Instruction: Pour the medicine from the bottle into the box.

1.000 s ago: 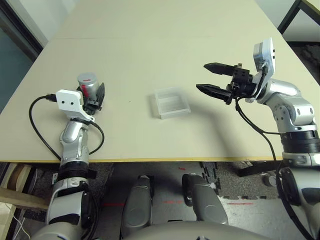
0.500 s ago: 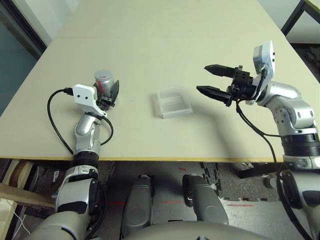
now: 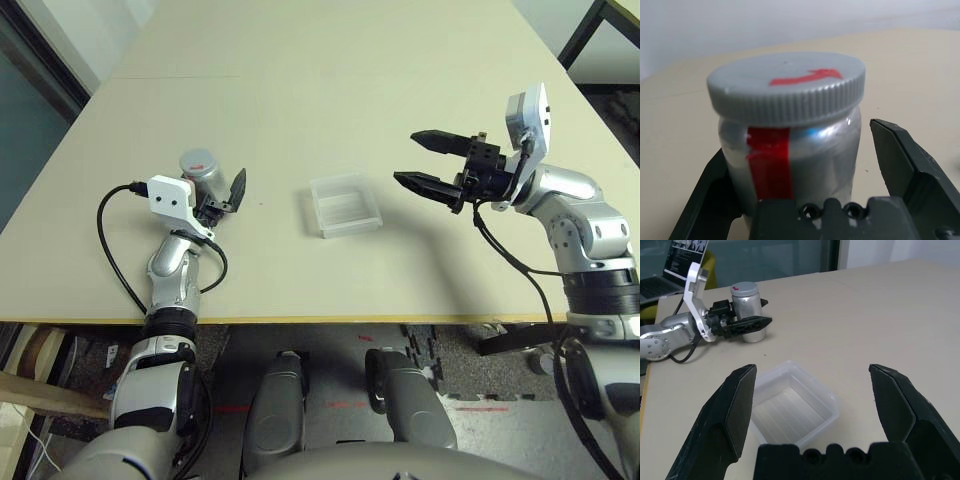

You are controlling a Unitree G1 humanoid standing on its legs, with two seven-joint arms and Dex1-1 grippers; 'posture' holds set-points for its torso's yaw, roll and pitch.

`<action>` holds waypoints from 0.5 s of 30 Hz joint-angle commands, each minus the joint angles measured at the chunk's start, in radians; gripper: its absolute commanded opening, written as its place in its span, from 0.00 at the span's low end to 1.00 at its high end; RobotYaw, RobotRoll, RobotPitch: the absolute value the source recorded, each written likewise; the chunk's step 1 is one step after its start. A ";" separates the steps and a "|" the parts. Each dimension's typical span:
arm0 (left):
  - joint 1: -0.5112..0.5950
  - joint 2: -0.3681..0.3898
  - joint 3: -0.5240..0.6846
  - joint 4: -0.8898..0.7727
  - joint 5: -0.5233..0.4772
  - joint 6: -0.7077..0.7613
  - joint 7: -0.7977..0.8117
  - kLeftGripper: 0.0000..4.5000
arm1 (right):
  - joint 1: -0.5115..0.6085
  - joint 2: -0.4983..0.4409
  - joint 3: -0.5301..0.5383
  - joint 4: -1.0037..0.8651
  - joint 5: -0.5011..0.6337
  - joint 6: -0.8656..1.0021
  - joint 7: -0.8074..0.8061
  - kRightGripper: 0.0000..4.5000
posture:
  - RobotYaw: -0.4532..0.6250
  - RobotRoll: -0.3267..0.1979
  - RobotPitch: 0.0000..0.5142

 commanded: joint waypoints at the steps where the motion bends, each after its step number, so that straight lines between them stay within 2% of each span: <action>1: 0.064 0.001 0.000 -0.056 -0.013 0.043 -0.001 1.00 | -0.005 0.008 0.012 0.007 -0.010 -0.017 0.008 1.00 | 0.41 0.62 0.35; 6: 0.110 0.011 0.004 -0.153 -0.023 0.098 0.013 1.00 | -0.014 0.021 0.019 0.028 -0.019 -0.031 0.017 1.00 | 0.43 0.62 0.34; 15: 0.109 0.030 0.005 -0.214 -0.016 0.183 0.039 1.00 | -0.024 0.036 0.021 0.054 -0.036 -0.051 0.033 1.00 | 0.44 0.62 0.32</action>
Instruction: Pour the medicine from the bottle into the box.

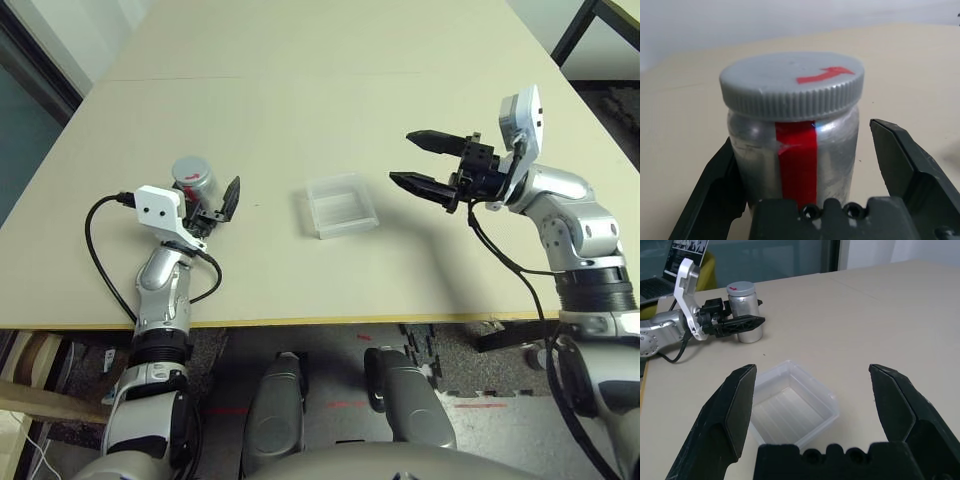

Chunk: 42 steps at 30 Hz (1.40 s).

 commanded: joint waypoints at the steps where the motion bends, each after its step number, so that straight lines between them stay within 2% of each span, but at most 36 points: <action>1: 0.012 0.017 0.003 -0.019 0.002 0.036 0.009 1.00 | -0.010 0.002 0.014 0.008 -0.009 -0.014 0.010 1.00 | 0.44 0.62 0.33; 12: -0.005 0.022 0.002 -0.073 0.004 0.096 0.046 1.00 | -0.004 0.008 0.015 0.010 -0.017 -0.018 0.010 1.00 | 0.44 0.62 0.34; 26: -0.033 0.020 -0.010 -0.052 0.019 0.134 0.072 1.00 | -0.005 0.010 0.010 0.012 -0.021 -0.021 0.007 1.00 | 0.43 0.62 0.33; 29: -0.041 0.017 -0.009 -0.046 0.016 0.150 0.075 0.86 | -0.005 0.008 0.008 0.009 -0.021 -0.019 0.005 1.00 | 0.43 0.62 0.33; 32: -0.045 0.017 -0.017 -0.041 0.020 0.160 0.066 0.61 | -0.003 0.007 0.007 0.005 -0.020 -0.019 0.002 1.00 | 0.43 0.62 0.33; 33: -0.045 0.018 -0.020 -0.040 0.021 0.164 0.062 0.59 | -0.002 0.007 0.006 0.004 -0.020 -0.018 0.001 1.00 | 0.43 0.62 0.33; 42: -0.065 0.035 -0.039 -0.084 -0.010 0.226 -0.002 0.59 | -0.002 0.011 0.004 -0.003 -0.016 -0.015 -0.010 1.00 | 0.42 0.62 0.33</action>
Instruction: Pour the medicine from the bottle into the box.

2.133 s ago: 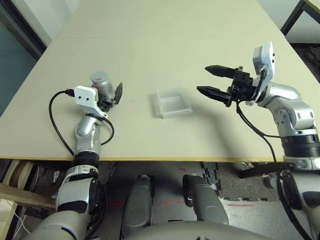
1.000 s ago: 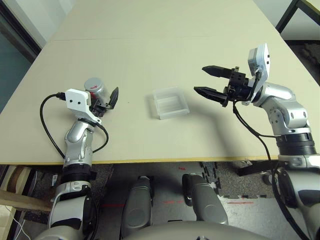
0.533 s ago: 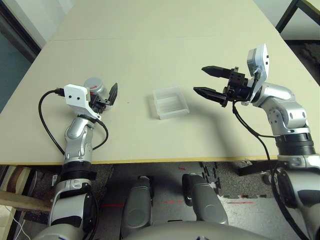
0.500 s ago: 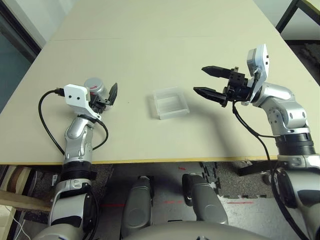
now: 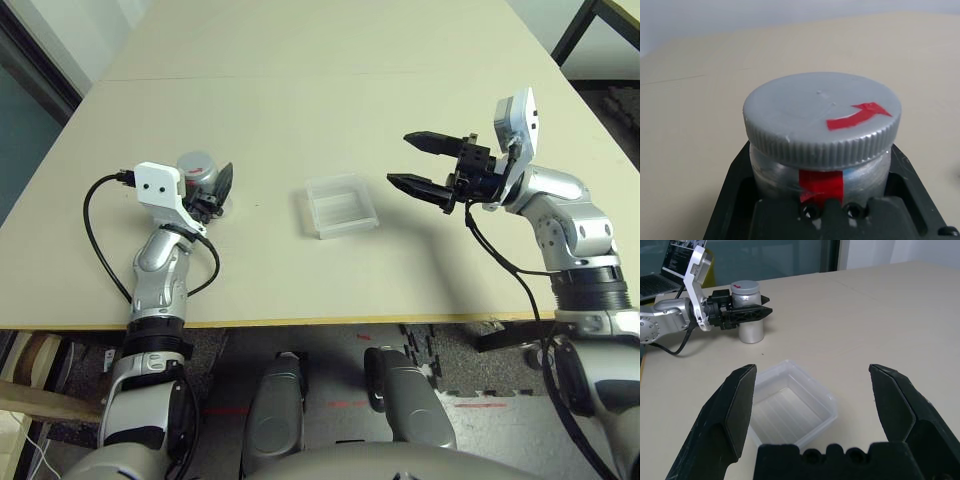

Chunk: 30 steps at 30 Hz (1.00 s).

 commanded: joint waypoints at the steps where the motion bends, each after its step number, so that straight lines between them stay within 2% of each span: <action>1: -0.012 0.006 -0.017 -0.037 -0.027 0.061 -0.051 0.59 | 0.000 0.003 0.003 -0.006 0.001 -0.003 -0.006 1.00 | 0.42 0.62 0.33; 7: -0.030 -0.006 -0.054 -0.152 -0.093 0.174 -0.147 0.59 | -0.018 0.007 -0.003 -0.003 0.013 0.009 -0.015 1.00 | 0.42 0.62 0.33; 10: -0.037 -0.012 -0.087 -0.229 -0.153 0.277 -0.216 0.59 | -0.032 0.006 -0.009 -0.003 0.026 0.026 -0.016 1.00 | 0.41 0.62 0.33; 15: -0.085 -0.001 -0.144 -0.259 -0.194 0.382 -0.327 0.59 | -0.061 0.006 -0.002 -0.013 0.051 0.063 0.005 1.00 | 0.40 0.62 0.32; 22: -0.204 -0.024 -0.204 -0.206 -0.192 0.428 -0.444 0.59 | -0.129 0.015 0.044 -0.086 0.120 0.180 0.076 1.00 | 0.36 0.62 0.29; 30: -0.250 -0.044 -0.237 -0.135 -0.154 0.374 -0.521 0.59 | -0.189 0.048 0.072 -0.068 0.132 0.211 0.096 1.00 | 0.35 0.62 0.27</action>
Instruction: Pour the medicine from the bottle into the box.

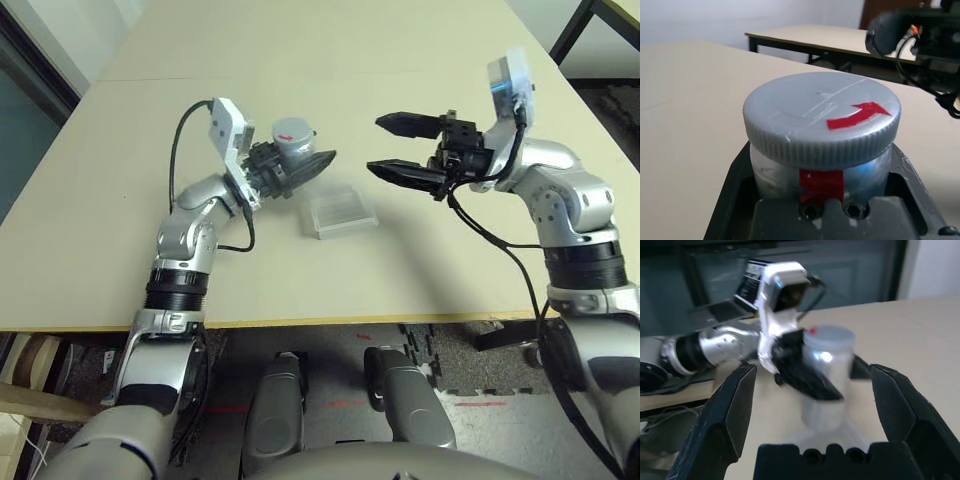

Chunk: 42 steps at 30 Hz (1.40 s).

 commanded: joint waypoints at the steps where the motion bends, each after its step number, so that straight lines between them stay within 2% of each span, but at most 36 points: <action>1: -0.002 -0.003 -0.023 0.016 0.021 -0.024 -0.037 0.59 | -0.024 0.006 0.015 0.008 -0.005 -0.007 0.016 1.00 | 0.35 0.62 0.27; 29: 0.006 -0.010 -0.031 0.033 0.041 -0.077 -0.046 0.59 | -0.075 0.053 0.042 0.131 -0.086 -0.085 0.035 1.00 | 0.36 0.62 0.25; 42: -0.002 -0.007 -0.037 0.039 0.044 -0.072 -0.052 0.59 | -0.152 0.100 0.091 0.234 -0.157 -0.111 0.043 1.00 | 0.35 0.62 0.27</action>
